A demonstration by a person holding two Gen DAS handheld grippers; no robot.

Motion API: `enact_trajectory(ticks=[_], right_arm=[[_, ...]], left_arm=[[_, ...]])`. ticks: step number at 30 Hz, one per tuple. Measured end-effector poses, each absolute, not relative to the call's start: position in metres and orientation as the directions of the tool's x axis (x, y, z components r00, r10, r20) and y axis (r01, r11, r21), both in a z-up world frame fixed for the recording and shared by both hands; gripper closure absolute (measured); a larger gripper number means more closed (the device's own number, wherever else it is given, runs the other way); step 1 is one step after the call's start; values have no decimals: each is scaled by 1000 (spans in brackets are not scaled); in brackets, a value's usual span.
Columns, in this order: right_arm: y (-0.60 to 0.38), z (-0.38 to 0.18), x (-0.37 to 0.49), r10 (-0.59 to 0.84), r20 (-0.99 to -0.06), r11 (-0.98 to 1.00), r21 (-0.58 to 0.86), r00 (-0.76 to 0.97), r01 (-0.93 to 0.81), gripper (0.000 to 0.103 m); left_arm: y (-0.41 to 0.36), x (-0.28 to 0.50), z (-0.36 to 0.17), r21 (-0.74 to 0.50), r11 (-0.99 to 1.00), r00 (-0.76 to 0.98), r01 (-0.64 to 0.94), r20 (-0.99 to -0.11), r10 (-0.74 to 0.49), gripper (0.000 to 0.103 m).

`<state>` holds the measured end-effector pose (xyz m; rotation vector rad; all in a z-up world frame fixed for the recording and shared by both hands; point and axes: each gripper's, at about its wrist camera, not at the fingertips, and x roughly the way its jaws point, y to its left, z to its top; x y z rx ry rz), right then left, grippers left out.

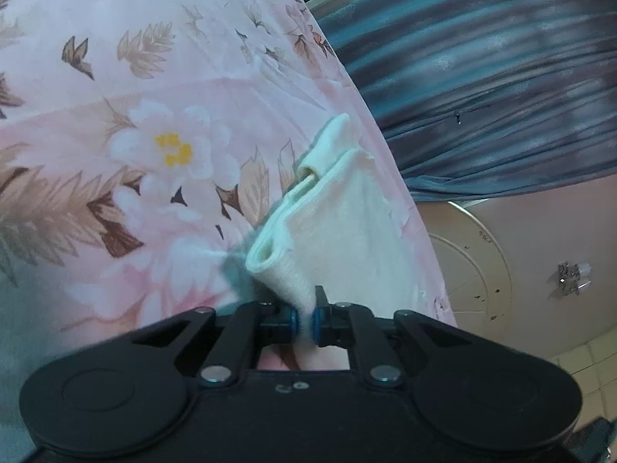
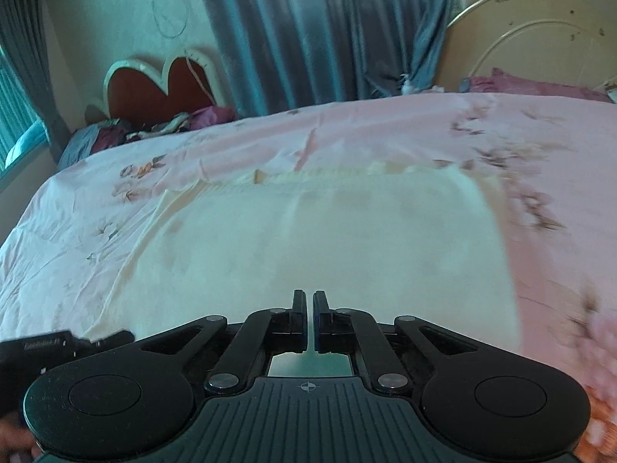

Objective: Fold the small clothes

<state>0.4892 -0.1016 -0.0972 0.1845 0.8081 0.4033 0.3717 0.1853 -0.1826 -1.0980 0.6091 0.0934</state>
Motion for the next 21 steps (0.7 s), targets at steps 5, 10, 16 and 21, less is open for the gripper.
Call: enact_trajectory(ticks=[5, 10, 16, 21], right_arm=[[-79, -107, 506, 420, -679, 907, 300, 602, -294, 100], [-67, -127, 523, 403, -709, 914, 285, 579, -289, 101], [-71, -128, 523, 411, -706, 911, 292, 577, -291, 102], [-76, -133, 524, 441, -698, 897, 319, 565, -306, 102]], left_arm=[[181, 371, -183, -809, 463, 852, -364, -489, -185, 92], [186, 379, -184, -816, 454, 853, -358, -483, -196, 91], [181, 368, -170, -783, 502, 850, -366, -501, -162, 94], [181, 369, -171, -760, 507, 846, -408, -523, -103, 87]])
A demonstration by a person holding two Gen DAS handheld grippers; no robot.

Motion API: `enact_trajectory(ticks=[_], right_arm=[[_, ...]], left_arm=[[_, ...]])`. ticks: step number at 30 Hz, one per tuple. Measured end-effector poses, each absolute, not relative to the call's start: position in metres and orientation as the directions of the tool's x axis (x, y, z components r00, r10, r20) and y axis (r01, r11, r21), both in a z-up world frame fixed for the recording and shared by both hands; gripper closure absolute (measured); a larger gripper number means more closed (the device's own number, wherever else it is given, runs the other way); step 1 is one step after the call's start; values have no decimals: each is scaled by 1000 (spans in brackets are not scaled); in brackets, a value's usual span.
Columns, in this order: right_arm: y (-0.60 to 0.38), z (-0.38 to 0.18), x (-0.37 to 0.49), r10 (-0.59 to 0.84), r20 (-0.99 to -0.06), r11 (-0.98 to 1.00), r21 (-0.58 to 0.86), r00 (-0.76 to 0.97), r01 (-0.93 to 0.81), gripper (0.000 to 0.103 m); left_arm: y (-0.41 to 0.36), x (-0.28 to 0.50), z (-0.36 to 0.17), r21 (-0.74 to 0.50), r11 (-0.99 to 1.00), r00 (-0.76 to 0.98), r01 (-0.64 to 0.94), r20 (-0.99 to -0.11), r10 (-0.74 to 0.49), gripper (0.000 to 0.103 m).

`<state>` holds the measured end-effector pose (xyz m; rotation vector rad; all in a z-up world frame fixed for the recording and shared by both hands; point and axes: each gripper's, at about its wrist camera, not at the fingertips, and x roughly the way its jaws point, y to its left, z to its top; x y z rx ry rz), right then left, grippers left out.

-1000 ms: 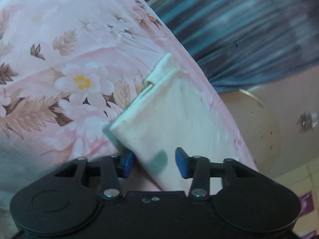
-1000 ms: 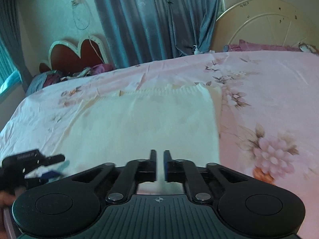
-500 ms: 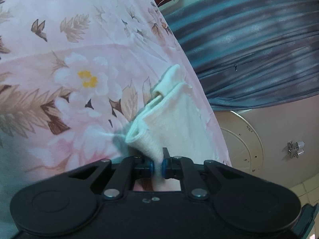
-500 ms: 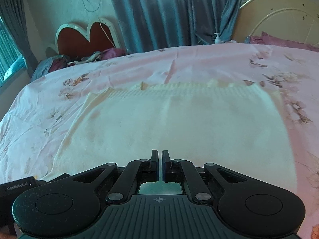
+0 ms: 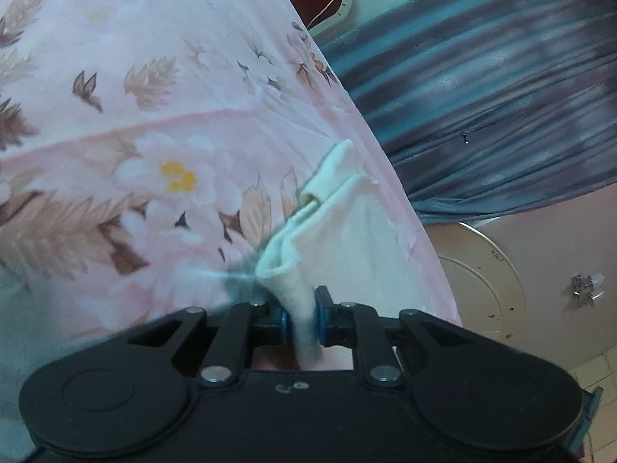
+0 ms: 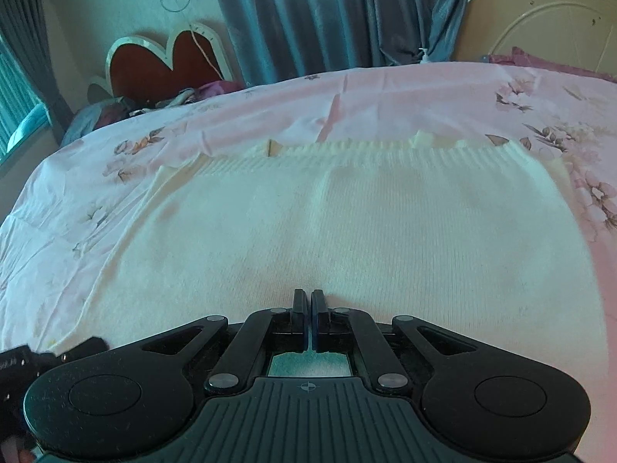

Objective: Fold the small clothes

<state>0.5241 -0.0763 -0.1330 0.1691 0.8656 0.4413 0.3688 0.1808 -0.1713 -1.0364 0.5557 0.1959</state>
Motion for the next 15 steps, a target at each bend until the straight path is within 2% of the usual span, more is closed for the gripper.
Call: enact_trajectory(ticks=[2, 4, 6, 10, 15], right_arm=[[-77, -134, 524, 447, -693, 894, 320, 566, -315, 103], [-79, -137, 523, 459, -681, 887, 312, 571, -340, 103], [-82, -138, 524, 473, -677, 879, 324, 564, -350, 103], [-101, -131, 526, 504, -659, 863, 405, 558, -301, 103], [-174, -109, 503, 492, -563, 844, 496, 664, -205, 103]], left_arm=[[182, 374, -168, -746, 505, 834, -434, -545, -89, 87], [183, 380, -163, -716, 522, 812, -464, -579, -73, 94], [178, 383, -150, -666, 584, 800, -464, -598, -47, 96], [147, 389, -109, -566, 744, 832, -356, -554, -23, 96], [81, 412, -69, -433, 887, 836, -161, -537, -111, 96]])
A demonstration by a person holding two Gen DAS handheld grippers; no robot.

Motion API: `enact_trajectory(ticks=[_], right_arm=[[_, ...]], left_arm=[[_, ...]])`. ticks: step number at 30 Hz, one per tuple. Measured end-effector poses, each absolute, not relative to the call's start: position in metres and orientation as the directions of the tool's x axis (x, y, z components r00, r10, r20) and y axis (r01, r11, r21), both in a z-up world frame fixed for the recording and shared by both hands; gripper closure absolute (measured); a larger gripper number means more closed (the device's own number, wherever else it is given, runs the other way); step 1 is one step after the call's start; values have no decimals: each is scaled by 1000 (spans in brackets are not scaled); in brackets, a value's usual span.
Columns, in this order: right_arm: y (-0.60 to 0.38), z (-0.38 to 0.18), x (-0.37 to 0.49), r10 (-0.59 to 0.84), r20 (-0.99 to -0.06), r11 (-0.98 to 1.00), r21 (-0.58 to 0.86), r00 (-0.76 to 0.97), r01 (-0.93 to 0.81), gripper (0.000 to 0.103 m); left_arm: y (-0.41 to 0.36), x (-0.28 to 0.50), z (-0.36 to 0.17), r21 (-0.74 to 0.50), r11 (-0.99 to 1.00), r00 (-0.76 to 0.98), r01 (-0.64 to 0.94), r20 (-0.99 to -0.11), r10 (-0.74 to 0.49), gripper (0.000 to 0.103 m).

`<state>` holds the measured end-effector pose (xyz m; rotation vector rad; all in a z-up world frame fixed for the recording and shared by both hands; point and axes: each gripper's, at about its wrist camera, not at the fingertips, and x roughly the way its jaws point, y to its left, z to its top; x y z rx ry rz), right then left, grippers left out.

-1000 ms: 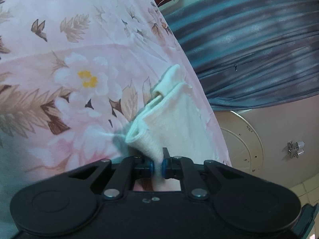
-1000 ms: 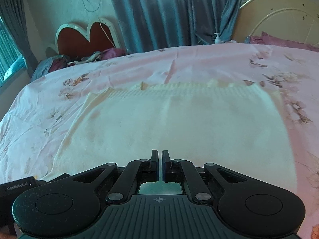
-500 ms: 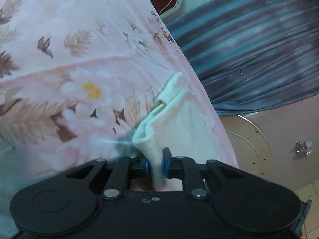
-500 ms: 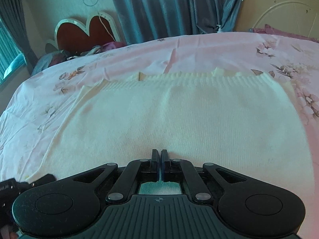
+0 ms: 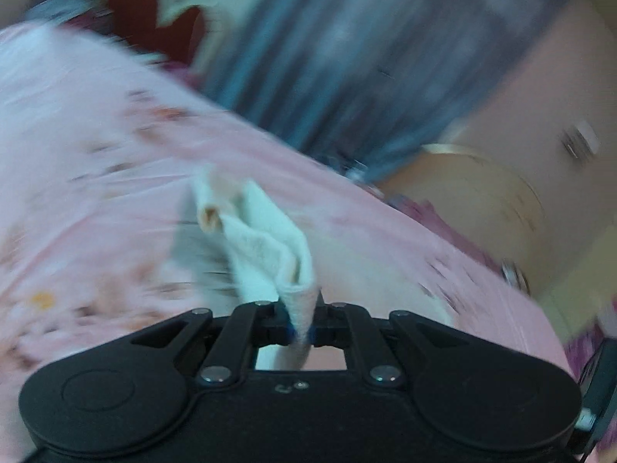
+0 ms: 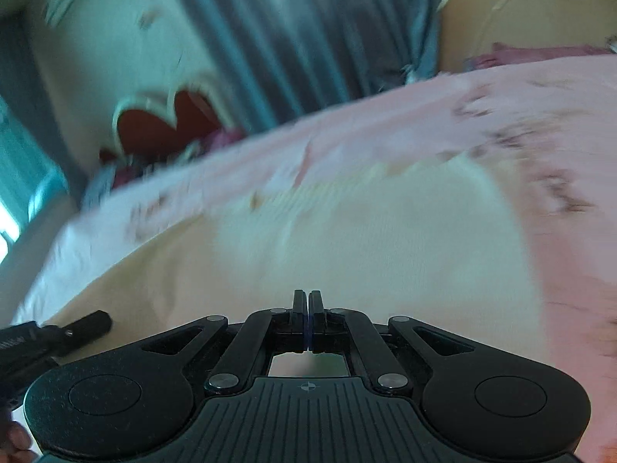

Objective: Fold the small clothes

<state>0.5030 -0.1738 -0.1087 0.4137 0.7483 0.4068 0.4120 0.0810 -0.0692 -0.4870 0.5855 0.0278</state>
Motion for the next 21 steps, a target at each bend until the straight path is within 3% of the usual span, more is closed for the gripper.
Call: enact_trajectory(ticks=[7, 10, 12, 14, 15, 19, 21], right_arm=[[-289, -98, 479, 389, -534, 838, 544, 751, -47, 103], [-322, -97, 469, 377, -530, 824, 566, 760, -15, 103], [-335, -98, 466, 374, -547, 823, 568, 749, 3, 102], [-345, -98, 462, 372, -551, 826, 563, 747, 4, 69], [-346, -95, 460, 380, -535, 822, 569, 755, -10, 41], [-330, -89, 464, 487, -476, 774, 624, 732, -110, 41], [-309, -88, 475, 532, -471, 760, 631, 703, -153, 48]], left_arm=[[-36, 438, -53, -259, 962, 776, 89, -587, -230, 96], [-81, 449, -70, -225, 958, 689, 177, -667, -284, 93], [-101, 447, -80, -296, 926, 638, 236, -671, -377, 73], [-113, 440, -76, -310, 901, 618, 304, -655, -435, 73], [-111, 438, -74, -300, 908, 631, 293, -653, -419, 73], [-60, 448, -64, -311, 939, 705, 148, -632, -321, 76], [-28, 459, -64, -296, 953, 733, 58, -635, -242, 76]])
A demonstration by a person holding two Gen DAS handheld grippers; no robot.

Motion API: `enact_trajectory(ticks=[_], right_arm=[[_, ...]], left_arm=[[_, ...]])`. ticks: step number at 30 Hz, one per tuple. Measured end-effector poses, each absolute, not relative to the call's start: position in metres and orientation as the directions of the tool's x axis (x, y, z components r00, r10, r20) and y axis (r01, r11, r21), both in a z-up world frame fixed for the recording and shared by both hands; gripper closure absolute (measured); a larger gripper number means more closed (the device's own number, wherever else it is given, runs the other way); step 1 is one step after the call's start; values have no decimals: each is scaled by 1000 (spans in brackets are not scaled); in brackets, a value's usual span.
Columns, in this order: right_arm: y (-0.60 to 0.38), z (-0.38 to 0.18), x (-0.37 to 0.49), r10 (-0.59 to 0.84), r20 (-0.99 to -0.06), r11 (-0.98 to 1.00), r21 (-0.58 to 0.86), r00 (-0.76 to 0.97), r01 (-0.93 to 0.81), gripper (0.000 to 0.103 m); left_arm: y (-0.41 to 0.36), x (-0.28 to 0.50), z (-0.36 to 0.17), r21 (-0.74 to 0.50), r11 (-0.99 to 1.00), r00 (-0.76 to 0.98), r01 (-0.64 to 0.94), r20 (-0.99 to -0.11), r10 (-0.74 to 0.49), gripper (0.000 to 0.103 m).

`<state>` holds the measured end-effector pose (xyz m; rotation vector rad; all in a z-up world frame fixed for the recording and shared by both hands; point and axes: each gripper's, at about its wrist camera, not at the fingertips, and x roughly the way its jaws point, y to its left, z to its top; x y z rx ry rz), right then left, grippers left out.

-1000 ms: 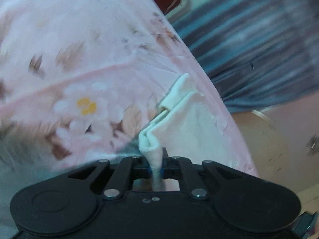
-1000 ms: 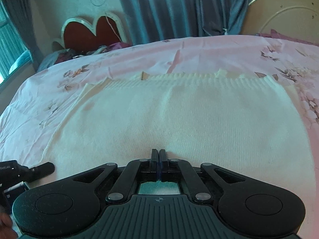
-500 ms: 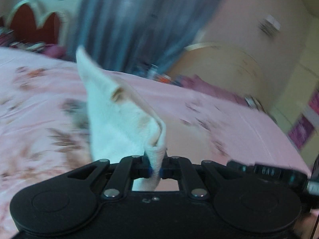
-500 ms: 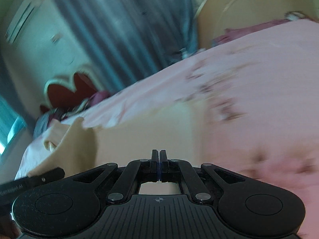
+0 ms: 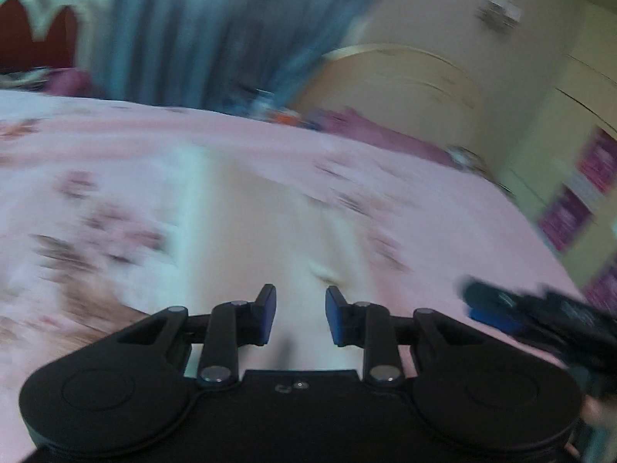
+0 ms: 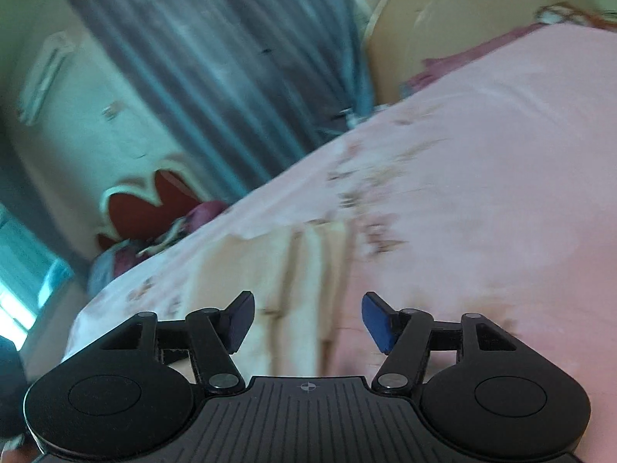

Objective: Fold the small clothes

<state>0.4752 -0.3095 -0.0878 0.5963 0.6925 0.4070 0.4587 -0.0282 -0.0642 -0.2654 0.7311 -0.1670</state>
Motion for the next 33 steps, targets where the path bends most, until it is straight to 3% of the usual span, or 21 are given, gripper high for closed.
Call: enact_trajectory(ticks=[6, 12, 16, 23, 29, 30, 33], right_arm=[[-262, -107, 518, 599, -521, 741, 648, 608, -175, 53], [-243, -130, 548, 630, -556, 721, 677, 543, -144, 54], [-239, -138, 555, 646, -562, 706, 697, 516, -125, 54], [-233, -145, 566, 654, -570, 694, 713, 498, -95, 54], [-209, -129, 565, 607, -633, 776, 603, 481, -185, 55], [-209, -133, 568, 599, -645, 781, 601, 475, -170, 60], [-202, -134, 567, 590, -654, 793, 581, 473, -185, 91]], left_arm=[[23, 476, -74, -306, 949, 741, -77, -654, -151, 76], [42, 484, -95, -365, 926, 702, -100, -685, -194, 78], [55, 485, -100, -429, 899, 710, -88, -660, -245, 78], [66, 493, -118, -443, 892, 655, -89, -701, -282, 78], [70, 495, -122, -457, 886, 663, -79, -688, -295, 80], [71, 495, -122, -463, 883, 670, -78, -680, -298, 80], [72, 499, -116, -459, 886, 682, -64, -668, -297, 80]])
